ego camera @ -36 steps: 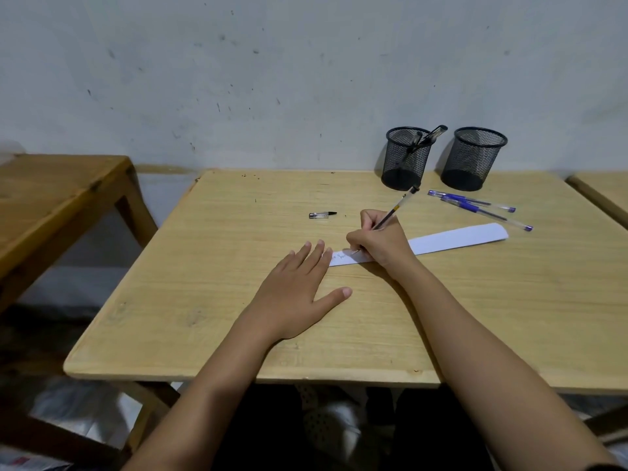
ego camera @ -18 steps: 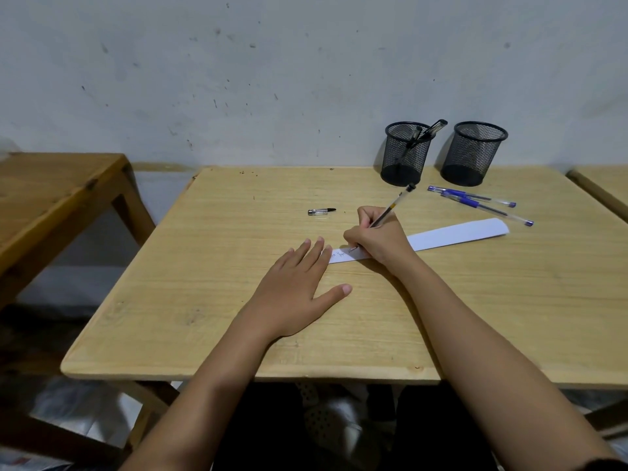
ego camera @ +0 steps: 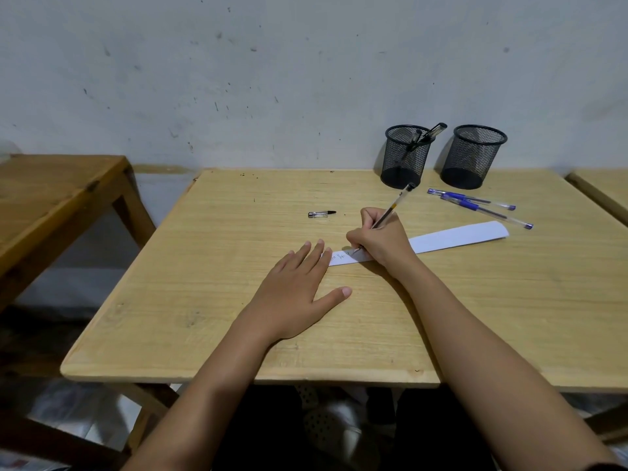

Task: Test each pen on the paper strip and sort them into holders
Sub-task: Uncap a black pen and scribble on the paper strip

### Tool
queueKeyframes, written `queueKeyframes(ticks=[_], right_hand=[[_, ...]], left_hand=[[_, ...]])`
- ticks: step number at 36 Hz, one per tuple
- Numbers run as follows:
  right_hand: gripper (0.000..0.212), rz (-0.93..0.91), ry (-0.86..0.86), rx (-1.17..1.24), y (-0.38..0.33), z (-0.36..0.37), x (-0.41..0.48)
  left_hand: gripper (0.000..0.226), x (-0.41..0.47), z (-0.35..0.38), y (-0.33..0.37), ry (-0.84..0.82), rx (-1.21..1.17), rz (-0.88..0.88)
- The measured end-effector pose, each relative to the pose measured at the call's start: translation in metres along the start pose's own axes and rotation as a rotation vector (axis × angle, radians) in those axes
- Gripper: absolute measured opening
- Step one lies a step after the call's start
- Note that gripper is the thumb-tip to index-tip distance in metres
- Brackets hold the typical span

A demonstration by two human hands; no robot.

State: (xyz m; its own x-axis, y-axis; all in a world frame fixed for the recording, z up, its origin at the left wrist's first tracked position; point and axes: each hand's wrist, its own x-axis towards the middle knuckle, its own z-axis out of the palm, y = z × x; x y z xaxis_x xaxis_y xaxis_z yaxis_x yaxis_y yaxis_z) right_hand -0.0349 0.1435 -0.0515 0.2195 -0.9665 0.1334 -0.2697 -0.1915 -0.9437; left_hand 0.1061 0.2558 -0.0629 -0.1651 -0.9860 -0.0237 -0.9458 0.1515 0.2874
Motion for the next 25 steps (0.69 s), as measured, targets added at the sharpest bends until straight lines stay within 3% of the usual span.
queueKeyframes(ticks=[20, 25], right_hand=[[0.025, -0.011, 0.044, -0.039, -0.0015, 0.0005, -0.0008], [0.032, -0.003, 0.111, 0.075, -0.0029, -0.0057, -0.0046]], left_hand=[[0.074, -0.0003, 0.0015, -0.0014, 0.026, -0.02, 0.002], [0.074, -0.0005, 0.0011, -0.0013, 0.043, -0.059, 0.001]])
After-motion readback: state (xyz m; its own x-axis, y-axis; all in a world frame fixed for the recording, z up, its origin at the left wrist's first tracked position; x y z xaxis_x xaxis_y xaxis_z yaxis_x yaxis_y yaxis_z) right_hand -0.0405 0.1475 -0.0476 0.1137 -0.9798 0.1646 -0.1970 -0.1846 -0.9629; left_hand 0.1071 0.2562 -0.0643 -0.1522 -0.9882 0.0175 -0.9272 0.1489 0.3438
